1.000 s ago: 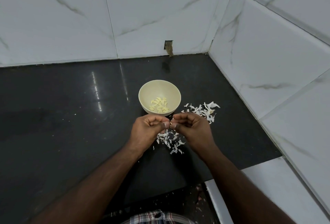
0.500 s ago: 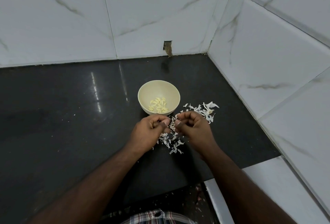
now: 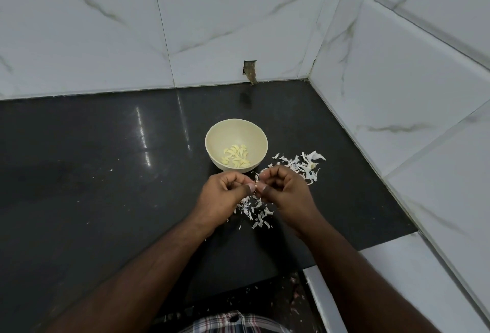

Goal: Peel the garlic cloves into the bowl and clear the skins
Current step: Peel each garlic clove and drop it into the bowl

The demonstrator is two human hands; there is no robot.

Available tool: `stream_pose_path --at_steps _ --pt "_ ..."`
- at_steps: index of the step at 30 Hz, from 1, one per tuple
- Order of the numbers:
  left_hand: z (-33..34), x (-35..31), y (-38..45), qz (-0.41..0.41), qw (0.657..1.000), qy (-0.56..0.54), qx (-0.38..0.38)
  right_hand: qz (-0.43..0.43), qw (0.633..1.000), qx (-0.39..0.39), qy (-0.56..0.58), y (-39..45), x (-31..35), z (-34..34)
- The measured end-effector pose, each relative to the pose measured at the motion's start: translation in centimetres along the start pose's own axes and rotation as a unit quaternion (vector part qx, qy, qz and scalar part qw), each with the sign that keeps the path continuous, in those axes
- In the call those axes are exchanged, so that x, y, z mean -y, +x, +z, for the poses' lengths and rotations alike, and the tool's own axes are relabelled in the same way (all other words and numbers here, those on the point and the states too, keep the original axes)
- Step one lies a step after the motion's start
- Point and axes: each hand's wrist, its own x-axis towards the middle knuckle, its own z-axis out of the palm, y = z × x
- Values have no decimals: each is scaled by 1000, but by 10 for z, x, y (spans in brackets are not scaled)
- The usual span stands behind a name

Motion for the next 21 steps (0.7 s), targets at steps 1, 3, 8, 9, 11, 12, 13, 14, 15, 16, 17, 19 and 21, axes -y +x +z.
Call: stream_pose_path --at_steps 1,3,8,9,11,12,13,14,15,16,17,19,21 --pt "0 0 0 -5 1000 -8 -2 -10 1000 3 -18 0 -1 0" --pt "1 -1 0 -17 999 -27 -7 -24 999 8 -44 0 -2 0" --pt "1 -2 -1 -49 997 -58 -13 -50 995 -4 -90 -1 -2 0" --pt "1 -2 -1 -55 996 -63 -16 -53 994 -7 -97 -1 -3 0" --pt "1 -2 0 -65 995 -73 -19 -64 992 -16 -105 -2 -4 1" --pt "1 -2 0 -69 995 -76 -20 -70 992 -23 -104 -2 -4 0" --pt "1 -3 0 -70 994 -77 -19 -74 992 -29 -100 -3 -4 0" --pt "0 -4 0 -70 994 -78 -16 -76 992 -30 -97 -3 -3 0" --pt "0 -4 -1 -71 994 -78 -14 -76 992 -26 -99 -3 -3 -1" --pt "0 -4 -1 -71 994 -79 -12 -75 992 -20 -103 -3 -2 -1" --pt "0 -4 -2 -72 994 -79 -11 -71 992 -15 -105 -3 -2 -1" --pt "0 -5 -2 -75 994 -83 -8 -65 993 -10 -100 -3 -1 -2" --pt "-1 -6 -3 -78 993 -89 -4 -63 994 -6 -91 -3 -1 -1"
